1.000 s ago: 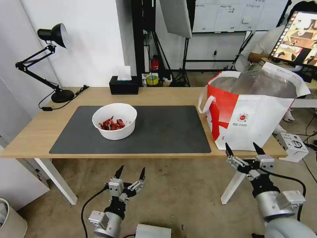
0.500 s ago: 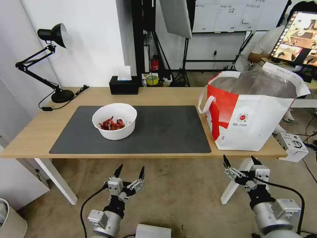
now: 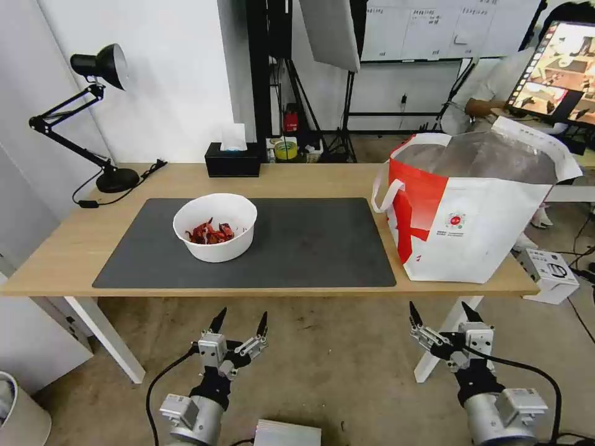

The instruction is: Pick up the trash from the table and place it into the takeout bag.

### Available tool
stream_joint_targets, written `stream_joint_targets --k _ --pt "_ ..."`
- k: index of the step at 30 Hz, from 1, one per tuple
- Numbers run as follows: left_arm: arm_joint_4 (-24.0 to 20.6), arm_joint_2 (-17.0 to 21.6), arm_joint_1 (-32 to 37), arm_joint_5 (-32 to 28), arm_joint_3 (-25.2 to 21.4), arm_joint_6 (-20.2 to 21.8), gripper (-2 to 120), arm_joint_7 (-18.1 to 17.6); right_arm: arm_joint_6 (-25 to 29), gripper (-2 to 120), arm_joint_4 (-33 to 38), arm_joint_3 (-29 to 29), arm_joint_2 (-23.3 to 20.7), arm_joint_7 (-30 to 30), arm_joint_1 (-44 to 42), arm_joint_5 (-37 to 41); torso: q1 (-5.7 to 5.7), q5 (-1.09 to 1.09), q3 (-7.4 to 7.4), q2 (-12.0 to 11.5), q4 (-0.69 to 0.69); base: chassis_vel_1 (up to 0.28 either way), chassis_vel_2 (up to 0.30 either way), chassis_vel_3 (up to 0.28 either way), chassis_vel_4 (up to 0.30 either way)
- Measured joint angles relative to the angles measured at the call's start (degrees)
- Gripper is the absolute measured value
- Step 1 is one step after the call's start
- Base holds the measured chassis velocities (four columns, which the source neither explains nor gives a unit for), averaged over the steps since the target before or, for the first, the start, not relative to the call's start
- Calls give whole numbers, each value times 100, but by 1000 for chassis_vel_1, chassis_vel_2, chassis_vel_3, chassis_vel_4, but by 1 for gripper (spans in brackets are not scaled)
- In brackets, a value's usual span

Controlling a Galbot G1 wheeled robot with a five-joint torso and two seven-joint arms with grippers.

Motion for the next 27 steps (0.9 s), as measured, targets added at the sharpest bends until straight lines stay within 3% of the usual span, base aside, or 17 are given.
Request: stream_joint_targets --k 18,22,27 --pt "-82 181 -141 -153 -9 93 100 -17 62 100 -16 -14 -11 -45 -23 -99 0 0 0 0 0 0 0 0 0" --pt "-202 446 -360 -414 -161 265 100 -77 62 100 -17 -14 -12 -46 -21 -99 0 0 0 0 0 0 0 0 0" --pt "-191 1099 -913 -915 -407 611 100 -314 63 100 -17 -13 -13 -47 -19 -97 0 0 1 0 0 0 0 0 0"
